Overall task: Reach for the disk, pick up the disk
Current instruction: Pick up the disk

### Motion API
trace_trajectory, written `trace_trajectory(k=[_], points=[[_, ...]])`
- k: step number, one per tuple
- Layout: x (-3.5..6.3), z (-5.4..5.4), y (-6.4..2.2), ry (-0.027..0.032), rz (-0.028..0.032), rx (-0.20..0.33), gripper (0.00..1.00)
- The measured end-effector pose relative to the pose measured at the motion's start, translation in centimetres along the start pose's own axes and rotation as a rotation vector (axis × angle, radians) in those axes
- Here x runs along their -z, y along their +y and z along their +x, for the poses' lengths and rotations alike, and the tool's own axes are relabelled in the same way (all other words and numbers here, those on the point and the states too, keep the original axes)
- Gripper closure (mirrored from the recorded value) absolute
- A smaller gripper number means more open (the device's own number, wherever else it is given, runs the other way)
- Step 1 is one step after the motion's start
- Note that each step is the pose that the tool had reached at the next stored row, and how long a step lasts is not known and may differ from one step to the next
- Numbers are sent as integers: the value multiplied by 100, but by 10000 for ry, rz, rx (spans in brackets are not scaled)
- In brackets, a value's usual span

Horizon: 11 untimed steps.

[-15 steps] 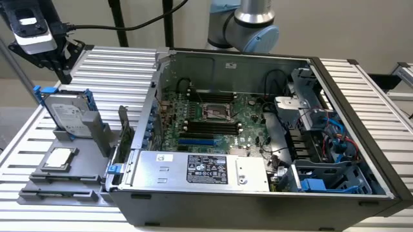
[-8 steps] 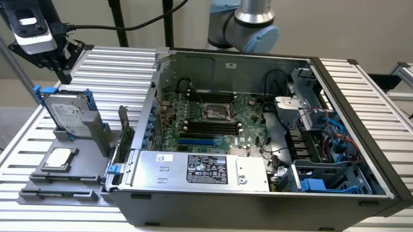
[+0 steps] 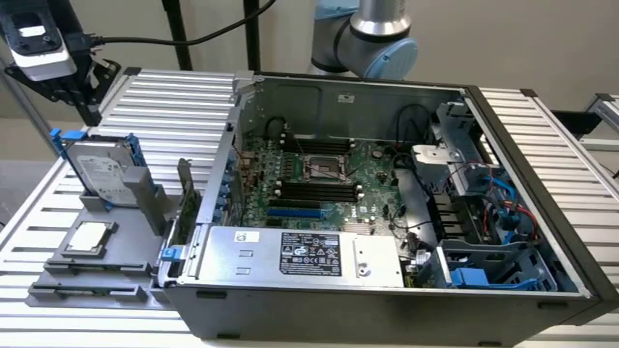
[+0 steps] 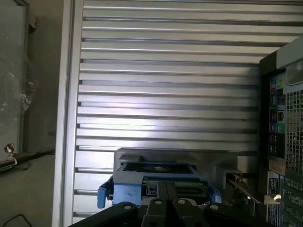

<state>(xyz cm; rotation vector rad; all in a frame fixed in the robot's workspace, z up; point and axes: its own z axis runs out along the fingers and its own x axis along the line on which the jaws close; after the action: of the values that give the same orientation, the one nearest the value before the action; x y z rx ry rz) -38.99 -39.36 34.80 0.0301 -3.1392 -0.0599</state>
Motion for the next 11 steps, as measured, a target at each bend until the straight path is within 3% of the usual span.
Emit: trace_trajectory(k=[7,11], points=[[-1,288,6,1,1,14,89],[-1,320,5,2,1,16,89]])
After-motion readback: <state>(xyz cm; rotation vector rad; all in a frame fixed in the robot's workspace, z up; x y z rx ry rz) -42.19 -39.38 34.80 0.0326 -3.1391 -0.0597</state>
